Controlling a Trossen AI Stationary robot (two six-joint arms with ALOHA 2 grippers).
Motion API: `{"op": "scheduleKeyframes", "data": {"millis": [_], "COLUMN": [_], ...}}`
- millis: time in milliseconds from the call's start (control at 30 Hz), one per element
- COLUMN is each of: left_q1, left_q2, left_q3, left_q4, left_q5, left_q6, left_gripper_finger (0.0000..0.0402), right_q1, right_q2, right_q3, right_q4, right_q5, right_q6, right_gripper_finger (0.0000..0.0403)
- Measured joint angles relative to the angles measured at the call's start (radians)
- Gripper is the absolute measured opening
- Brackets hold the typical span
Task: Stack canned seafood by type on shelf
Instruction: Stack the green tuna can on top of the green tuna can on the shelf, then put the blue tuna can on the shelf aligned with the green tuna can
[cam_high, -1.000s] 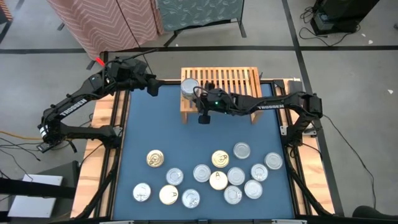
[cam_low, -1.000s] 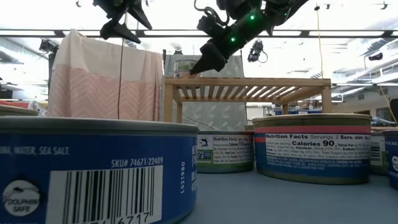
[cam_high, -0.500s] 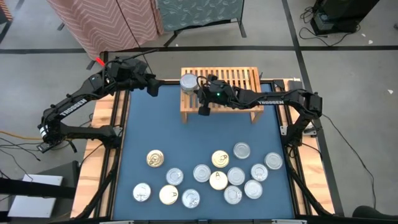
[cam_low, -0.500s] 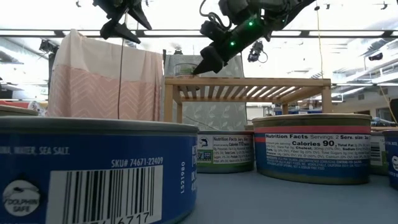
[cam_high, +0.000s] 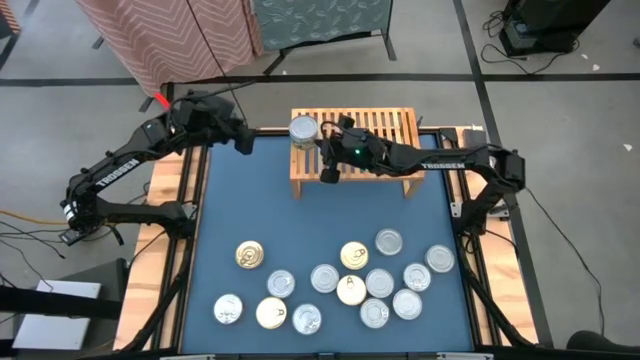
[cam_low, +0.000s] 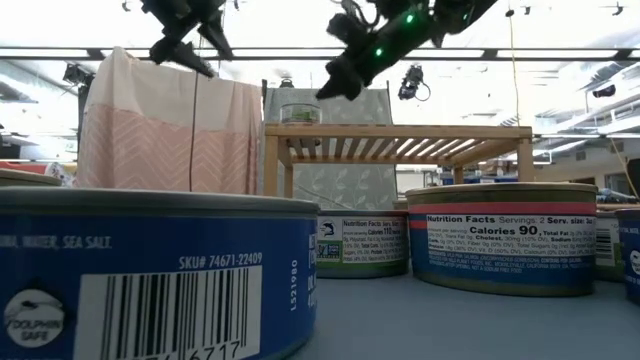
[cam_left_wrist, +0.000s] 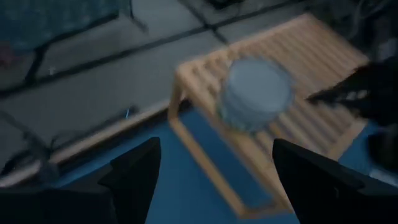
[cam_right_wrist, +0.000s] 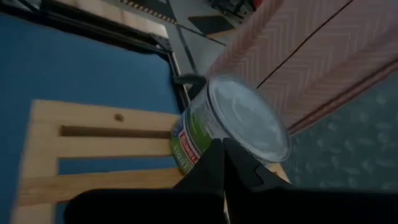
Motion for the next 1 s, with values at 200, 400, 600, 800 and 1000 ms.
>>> {"op": "scheduleKeyframes", "data": {"millis": [200, 400, 600, 800, 1000], "left_q1": [-0.057, -0.257, -0.518, -0.763, -0.926], "left_q2": [-0.003, -0.085, -0.273, -0.335, -0.222], "left_q3": [-0.06, -0.164, -0.331, -0.521, -0.605], "left_q4": [-0.203, -0.433, -0.211, 0.03, 0.102], "left_q5": [0.279, 0.301, 0.215, 0.08, -0.046], "left_q6": [-0.099, -0.26, -0.718, -0.987, -0.971], "left_gripper_finger": [0.0312, 0.0312, 0.0312, 0.0312, 0.0302], "right_q1": [0.079, 0.131, 0.15, 0.173, 0.177], "right_q2": [-0.143, -0.259, -0.302, -0.305, -0.305], "right_q3": [0.0, 0.0, 0.0, 0.0, 0.0], "right_q4": [-0.041, -0.165, -0.303, -0.349, -0.351], "right_q5": [0.02, 0.064, 0.07, 0.069, 0.07], "right_q6": [-0.003, 0.027, 0.12, 0.131, 0.132], "right_gripper_finger": [0.0, 0.0, 0.0, 0.0, 0.0]}}
